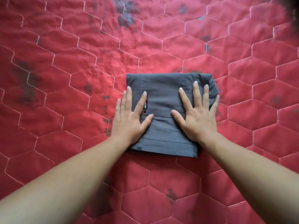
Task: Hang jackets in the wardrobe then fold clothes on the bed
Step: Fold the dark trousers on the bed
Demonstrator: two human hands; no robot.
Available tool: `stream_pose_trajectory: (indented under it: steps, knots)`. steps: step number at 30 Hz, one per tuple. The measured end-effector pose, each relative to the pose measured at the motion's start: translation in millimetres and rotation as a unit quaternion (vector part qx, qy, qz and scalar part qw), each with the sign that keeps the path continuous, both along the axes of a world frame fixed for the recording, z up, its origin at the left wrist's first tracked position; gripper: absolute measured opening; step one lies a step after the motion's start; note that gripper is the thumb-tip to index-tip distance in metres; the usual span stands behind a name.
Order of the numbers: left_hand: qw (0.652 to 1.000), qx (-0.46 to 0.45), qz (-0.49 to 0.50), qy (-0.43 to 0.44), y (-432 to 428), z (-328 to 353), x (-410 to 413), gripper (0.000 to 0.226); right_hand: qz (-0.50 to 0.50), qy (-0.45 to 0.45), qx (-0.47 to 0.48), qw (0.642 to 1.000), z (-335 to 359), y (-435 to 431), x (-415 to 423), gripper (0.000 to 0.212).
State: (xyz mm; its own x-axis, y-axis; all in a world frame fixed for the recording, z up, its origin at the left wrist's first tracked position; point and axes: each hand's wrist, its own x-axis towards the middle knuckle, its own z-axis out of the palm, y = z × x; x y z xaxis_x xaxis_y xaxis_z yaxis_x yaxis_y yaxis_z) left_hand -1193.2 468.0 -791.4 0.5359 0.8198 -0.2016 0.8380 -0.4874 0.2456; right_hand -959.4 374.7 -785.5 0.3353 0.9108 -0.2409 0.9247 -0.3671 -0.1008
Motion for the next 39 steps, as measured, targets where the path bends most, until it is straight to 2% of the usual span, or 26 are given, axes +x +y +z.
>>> stream_pose_trajectory:
  steps: [2,4,6,8,11,12,14,15,17,19,22,24,27,30,36,39]
  knots:
    - [1.0,0.001,0.0,-0.007,1.8,1.8,4.3,0.079,-0.002,0.01,0.008,1.0,0.9,3.3,-0.9,0.08]
    - [0.999,-0.022,0.015,-0.03,0.9,12.1,4.0,0.08,-0.029,0.072,0.058,0.995,8.6,-1.7,-1.2,0.081]
    - [0.99,-0.064,0.08,-0.096,-6.4,25.0,4.2,0.084,-0.129,0.165,0.151,0.966,22.7,-10.7,-6.4,0.081]
    - [0.957,-0.116,0.183,-0.192,-16.2,34.4,3.4,0.086,-0.286,0.269,0.204,0.897,34.2,-21.0,-14.0,0.083]
    - [0.844,-0.231,0.368,-0.314,-14.6,47.6,8.8,0.078,-0.495,0.402,0.171,0.751,49.3,-20.7,-18.4,0.095]
    - [0.807,-0.268,0.411,-0.329,-9.2,51.0,9.7,0.071,-0.53,0.436,0.152,0.711,53.7,-18.4,-15.2,0.086]
    - [0.748,-0.343,0.45,-0.346,0.5,55.3,9.7,0.054,-0.543,0.533,0.109,0.639,63.7,-13.4,-6.6,0.043]
    - [0.728,-0.379,0.453,-0.348,3.1,59.5,9.8,0.046,-0.538,0.57,0.078,0.616,70.4,-12.0,-5.5,0.029]
    - [0.707,-0.438,0.436,-0.345,5.2,70.4,7.6,0.029,-0.52,0.613,0.013,0.595,80.6,-14.5,-9.7,0.029]
    - [0.701,-0.47,0.418,-0.336,1.1,88.4,2.7,0.022,-0.507,0.615,0.002,0.604,90.0,-20.7,-20.1,0.034]
    - [0.696,-0.485,0.403,-0.342,-9.4,116.7,-4.6,0.026,-0.494,0.575,0.05,0.651,110.4,-30.1,-34.5,0.048]
    - [0.694,-0.489,0.392,-0.354,-15.4,147.6,-11.5,0.031,-0.484,0.57,0.083,0.659,142.2,-35.5,-41.8,0.045]
    - [0.702,-0.488,0.372,-0.361,-17.9,212.1,-23.6,0.033,-0.442,0.563,0.099,0.691,212.5,-42.4,-47.1,0.027]
    - [0.708,-0.487,0.357,-0.366,-24.1,291.1,-35.7,0.032,-0.391,0.516,0.105,0.755,295.5,-51.7,-51.3,0.023]
    - [0.73,-0.455,0.337,-0.383,-45.2,440.9,-71.4,0.026,-0.264,0.418,0.114,0.862,453.2,-68.4,-71.5,0.028]
    - [0.746,-0.423,0.329,-0.395,-59.0,510.4,-93.6,0.028,-0.21,0.408,0.116,0.881,513.5,-76.1,-84.9,0.033]
